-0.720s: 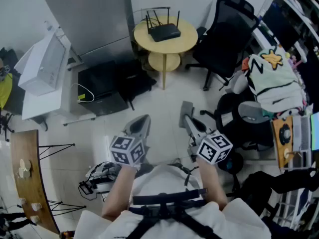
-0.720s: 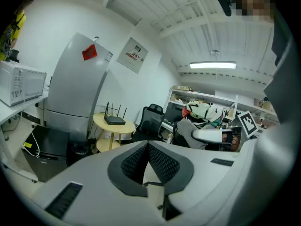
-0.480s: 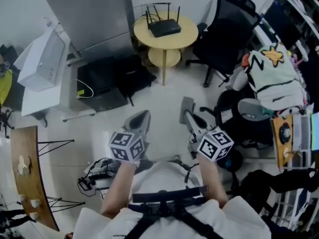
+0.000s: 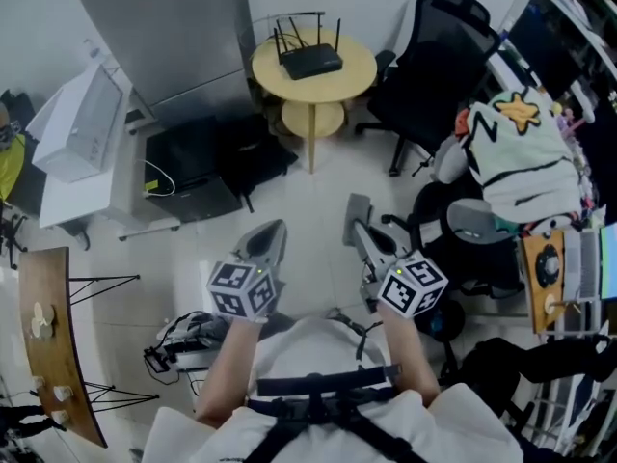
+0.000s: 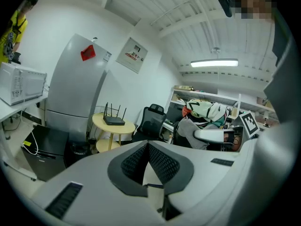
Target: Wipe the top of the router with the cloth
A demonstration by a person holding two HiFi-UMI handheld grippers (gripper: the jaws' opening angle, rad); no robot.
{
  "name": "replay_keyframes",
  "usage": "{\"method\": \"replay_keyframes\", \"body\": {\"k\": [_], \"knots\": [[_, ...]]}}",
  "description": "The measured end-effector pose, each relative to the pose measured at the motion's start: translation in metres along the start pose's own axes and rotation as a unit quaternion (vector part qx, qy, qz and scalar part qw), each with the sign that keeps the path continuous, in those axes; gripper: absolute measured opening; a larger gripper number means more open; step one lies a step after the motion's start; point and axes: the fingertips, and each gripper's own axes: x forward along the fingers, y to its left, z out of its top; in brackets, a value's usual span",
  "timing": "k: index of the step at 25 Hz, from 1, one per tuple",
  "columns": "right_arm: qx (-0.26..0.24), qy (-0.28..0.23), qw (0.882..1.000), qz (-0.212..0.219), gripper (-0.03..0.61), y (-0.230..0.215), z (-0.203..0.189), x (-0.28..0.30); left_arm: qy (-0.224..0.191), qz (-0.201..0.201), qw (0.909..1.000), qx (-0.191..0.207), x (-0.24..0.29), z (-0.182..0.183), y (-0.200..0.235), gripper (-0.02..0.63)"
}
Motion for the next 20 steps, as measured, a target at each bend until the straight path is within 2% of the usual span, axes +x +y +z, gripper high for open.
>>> {"method": "replay_keyframes", "body": {"k": [7,13,16,20], "knots": [[-0.019,0.022,0.999,0.023,0.035,-0.018,-0.004,-0.012,0.002,0.012,0.9999,-0.001,0.023,-0.013,-0.022,-0.011],[-0.012,0.02,0.999,0.029,0.035,-0.043,-0.011,-0.009,0.008,0.012,0.9999,0.002,0.046,-0.021,-0.025,-0.011],[-0.009,0.018,1.0,0.022,0.035,-0.059,-0.006,0.005,0.006,0.007,1.0,0.003,0.07,-0.013,-0.014,-0.011],[-0.009,0.02,1.0,0.006,0.035,-0.082,0.012,0.048,0.003,-0.006,1.0,0.003,0.113,0.016,0.016,-0.011]]}}
